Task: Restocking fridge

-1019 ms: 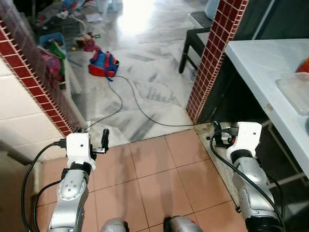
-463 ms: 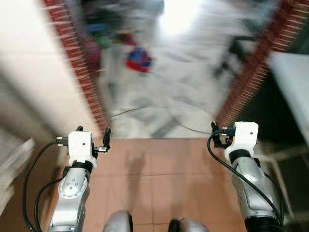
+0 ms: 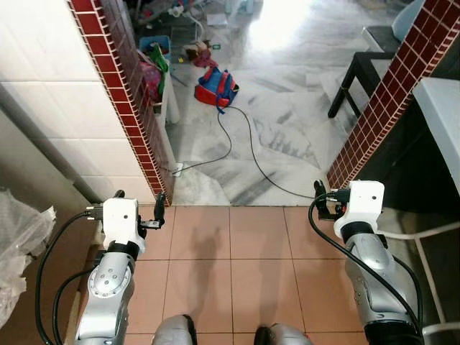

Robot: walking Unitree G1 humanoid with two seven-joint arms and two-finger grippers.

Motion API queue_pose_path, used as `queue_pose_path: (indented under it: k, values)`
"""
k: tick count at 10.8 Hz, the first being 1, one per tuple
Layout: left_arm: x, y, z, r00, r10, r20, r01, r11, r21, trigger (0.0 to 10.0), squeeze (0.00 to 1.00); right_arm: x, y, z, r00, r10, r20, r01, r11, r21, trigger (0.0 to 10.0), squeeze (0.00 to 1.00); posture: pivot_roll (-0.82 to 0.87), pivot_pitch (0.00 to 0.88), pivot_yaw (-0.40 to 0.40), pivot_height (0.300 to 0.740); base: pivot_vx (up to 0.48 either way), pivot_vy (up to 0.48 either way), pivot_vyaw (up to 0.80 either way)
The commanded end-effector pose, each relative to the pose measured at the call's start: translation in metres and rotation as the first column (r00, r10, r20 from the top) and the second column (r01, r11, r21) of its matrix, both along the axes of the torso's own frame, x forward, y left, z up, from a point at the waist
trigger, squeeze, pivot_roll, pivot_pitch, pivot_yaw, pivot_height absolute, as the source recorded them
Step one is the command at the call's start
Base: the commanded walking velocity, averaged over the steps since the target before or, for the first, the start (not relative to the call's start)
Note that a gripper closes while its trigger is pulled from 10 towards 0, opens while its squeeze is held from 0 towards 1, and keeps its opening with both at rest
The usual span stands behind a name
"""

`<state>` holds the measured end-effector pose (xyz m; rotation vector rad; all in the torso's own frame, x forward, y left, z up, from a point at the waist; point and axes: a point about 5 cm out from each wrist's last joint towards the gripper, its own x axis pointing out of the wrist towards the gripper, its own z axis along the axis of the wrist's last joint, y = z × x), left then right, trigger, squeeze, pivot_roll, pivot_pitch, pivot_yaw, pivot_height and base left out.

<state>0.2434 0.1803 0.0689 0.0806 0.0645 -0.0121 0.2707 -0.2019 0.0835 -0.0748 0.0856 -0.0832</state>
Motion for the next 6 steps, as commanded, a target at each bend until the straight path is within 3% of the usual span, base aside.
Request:
queue_pose_path:
  k: [1,5,6]
  values:
    - [0.0010,-0.0005,0.0004,1.000,-0.018,-0.001,0.018,1.000,0.000,10.0,0.00,0.0003,-0.0013,0.0011,1.000,-0.006,0.011,0.006,1.000,0.019,10.0,0.00,-0.01,0.062,0.008,0.740,0.000,0.000,0.00]
    - [0.0038,-0.0030,0.0036,0.999,-0.047,0.015,0.047,0.999,0.005,10.0,0.00,0.0030,-0.0022,0.0031,1.000,-0.012,0.015,0.012,1.000,0.024,10.0,0.00,-0.02,0.072,0.016,0.740,0.000,0.120,-0.73]
    - [0.0072,-0.0033,0.0070,0.999,-0.048,0.026,0.048,0.999,0.012,10.0,0.00,0.0080,-0.0006,0.0072,1.000,-0.006,0.028,0.005,1.000,0.025,10.0,0.00,-0.01,0.078,0.015,0.740,0.000,0.000,0.00]
